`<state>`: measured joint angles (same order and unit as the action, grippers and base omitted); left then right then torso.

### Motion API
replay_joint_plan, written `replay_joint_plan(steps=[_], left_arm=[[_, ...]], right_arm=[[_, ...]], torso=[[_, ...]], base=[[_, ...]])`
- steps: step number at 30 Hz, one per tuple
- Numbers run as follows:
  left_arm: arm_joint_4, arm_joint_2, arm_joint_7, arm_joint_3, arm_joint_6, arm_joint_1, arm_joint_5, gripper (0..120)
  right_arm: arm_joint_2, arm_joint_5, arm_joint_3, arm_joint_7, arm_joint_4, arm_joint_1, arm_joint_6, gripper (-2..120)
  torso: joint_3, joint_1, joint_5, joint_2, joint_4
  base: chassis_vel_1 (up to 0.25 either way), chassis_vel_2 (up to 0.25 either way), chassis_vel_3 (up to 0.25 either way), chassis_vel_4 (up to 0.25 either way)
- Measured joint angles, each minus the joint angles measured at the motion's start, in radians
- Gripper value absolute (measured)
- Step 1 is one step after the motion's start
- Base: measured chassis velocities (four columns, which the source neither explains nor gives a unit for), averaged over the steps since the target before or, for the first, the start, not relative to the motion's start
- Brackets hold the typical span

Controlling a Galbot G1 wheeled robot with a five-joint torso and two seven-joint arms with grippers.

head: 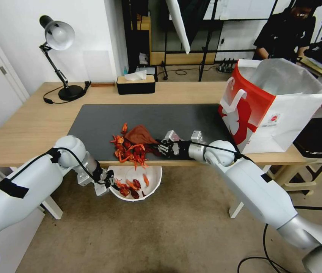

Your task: Sweep shrimp from table into container with towel, then put container into takeout bag.

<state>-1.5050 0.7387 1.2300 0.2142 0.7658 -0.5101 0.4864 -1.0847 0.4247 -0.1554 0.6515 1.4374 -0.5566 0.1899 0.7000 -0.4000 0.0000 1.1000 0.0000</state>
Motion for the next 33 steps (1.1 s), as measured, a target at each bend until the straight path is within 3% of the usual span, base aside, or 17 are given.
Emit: replay_joint_plan(steps=[33], left_arm=[[-0.005,-0.02,0.001,0.004,-0.002,0.014,-0.01,0]], right_arm=[[0.074,0.017,0.054,0.024,0.141,-0.111,-0.018,7]], torso=[[0.0,0.0,0.0,0.0,0.0]], base=[[0.0,0.0,0.0,0.0]])
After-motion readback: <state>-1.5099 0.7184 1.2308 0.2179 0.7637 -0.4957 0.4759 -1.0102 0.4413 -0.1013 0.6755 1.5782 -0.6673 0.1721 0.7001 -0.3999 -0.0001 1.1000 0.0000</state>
